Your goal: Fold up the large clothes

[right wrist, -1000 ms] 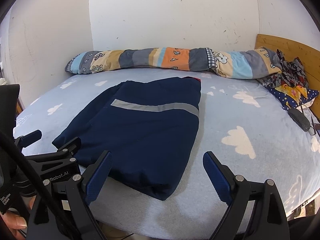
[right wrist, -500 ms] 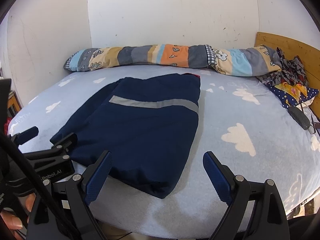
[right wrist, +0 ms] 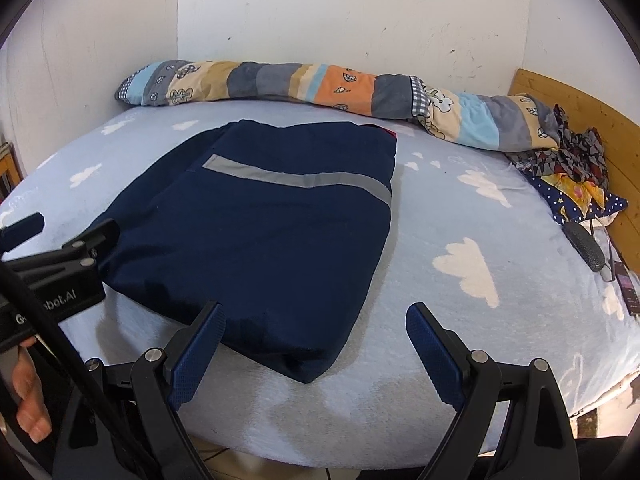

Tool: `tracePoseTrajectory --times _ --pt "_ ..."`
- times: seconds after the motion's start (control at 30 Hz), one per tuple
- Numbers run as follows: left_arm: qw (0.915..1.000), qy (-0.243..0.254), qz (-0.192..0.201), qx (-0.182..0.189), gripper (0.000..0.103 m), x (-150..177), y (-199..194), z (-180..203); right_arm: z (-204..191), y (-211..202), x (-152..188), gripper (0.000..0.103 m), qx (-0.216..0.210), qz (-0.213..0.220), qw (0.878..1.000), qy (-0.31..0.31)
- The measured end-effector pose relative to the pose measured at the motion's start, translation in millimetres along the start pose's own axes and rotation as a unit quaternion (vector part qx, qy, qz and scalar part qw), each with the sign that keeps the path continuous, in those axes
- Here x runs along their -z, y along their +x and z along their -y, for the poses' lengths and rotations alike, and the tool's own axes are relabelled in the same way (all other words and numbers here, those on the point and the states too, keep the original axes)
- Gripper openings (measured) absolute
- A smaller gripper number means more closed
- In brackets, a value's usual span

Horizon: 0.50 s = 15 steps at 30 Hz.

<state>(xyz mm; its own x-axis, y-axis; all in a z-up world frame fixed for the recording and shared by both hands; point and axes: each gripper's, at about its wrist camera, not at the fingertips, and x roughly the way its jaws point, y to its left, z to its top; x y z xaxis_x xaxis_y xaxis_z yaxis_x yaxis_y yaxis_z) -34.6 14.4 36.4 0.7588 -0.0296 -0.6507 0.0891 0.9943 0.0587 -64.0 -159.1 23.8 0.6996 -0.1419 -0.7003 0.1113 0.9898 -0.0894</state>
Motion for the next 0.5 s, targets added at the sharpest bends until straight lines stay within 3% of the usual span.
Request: tracePoseTrajectory --times 0.2,0.33,0.43,0.5 --pt "0.9993 0.027 0.001 -0.027 0.103 -9 -6 1 3 -6 -3 0.094 -0.004 0.015 1.0 0.006" --pt "0.9991 0.041 -0.008 -0.012 0.103 -16 -14 -3 9 -14 -5 0.095 -0.005 0.03 0.999 0.016" --pt "0.999 0.044 0.006 -0.011 0.103 -15 -20 -9 12 -15 -6 0.095 -0.01 0.03 0.999 0.026" --pt "0.9979 0.049 0.023 -0.036 0.103 -15 -24 -11 15 -15 -7 0.095 -0.012 0.031 0.999 0.034"
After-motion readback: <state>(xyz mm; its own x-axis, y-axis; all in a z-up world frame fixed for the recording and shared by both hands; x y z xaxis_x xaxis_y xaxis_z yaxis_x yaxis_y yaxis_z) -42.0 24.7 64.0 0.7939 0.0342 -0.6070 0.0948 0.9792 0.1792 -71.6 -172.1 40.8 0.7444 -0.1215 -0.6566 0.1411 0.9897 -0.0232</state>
